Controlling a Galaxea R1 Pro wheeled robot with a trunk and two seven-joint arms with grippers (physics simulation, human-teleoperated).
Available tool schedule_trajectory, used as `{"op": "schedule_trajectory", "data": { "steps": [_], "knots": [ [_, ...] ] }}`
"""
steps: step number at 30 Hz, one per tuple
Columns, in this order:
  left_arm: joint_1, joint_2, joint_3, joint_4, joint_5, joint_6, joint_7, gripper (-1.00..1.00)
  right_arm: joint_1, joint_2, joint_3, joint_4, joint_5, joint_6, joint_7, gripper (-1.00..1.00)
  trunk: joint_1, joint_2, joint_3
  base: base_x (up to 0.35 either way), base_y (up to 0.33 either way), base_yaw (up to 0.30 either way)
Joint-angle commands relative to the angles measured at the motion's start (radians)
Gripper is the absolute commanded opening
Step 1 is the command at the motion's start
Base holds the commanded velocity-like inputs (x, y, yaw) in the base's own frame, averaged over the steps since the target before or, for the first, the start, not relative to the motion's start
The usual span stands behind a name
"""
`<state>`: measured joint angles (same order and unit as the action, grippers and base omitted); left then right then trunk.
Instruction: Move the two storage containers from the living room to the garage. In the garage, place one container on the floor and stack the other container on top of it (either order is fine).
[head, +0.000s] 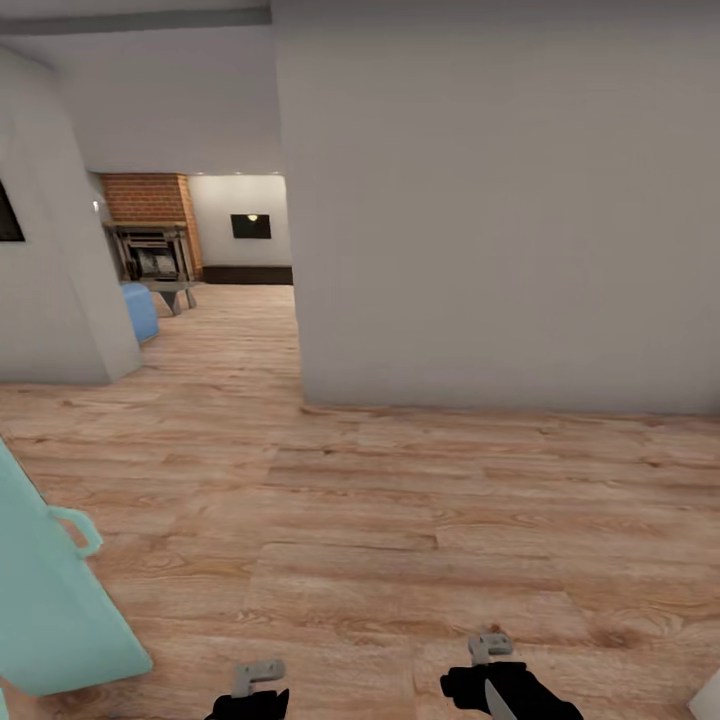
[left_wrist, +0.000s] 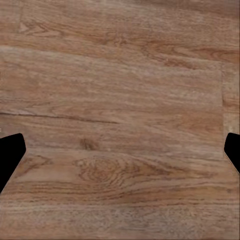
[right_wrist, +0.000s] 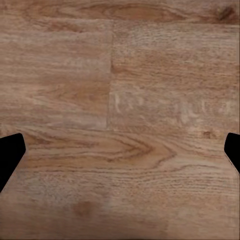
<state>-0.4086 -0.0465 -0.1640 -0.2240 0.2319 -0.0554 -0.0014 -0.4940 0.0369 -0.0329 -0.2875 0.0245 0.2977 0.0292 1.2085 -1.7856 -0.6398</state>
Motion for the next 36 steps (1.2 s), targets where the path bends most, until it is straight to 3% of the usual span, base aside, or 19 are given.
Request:
{"op": "schedule_trajectory", "data": {
  "steps": [1,36],
  "knots": [
    [-0.001,0.0,-0.008,0.002,0.01,-0.004,0.0,1.0,0.0,0.0,-0.003,-0.002,0.003,0.006,0.003,1.0,0.001,0.0,-0.001,0.344,-0.019,0.18],
    [-0.001,0.0,-0.008,0.002,0.01,-0.004,0.0,1.0,0.0,0.001,-0.003,-0.002,0.003,0.006,0.003,1.0,0.001,0.0,0.001,0.344,-0.018,0.087]
  ]
}}
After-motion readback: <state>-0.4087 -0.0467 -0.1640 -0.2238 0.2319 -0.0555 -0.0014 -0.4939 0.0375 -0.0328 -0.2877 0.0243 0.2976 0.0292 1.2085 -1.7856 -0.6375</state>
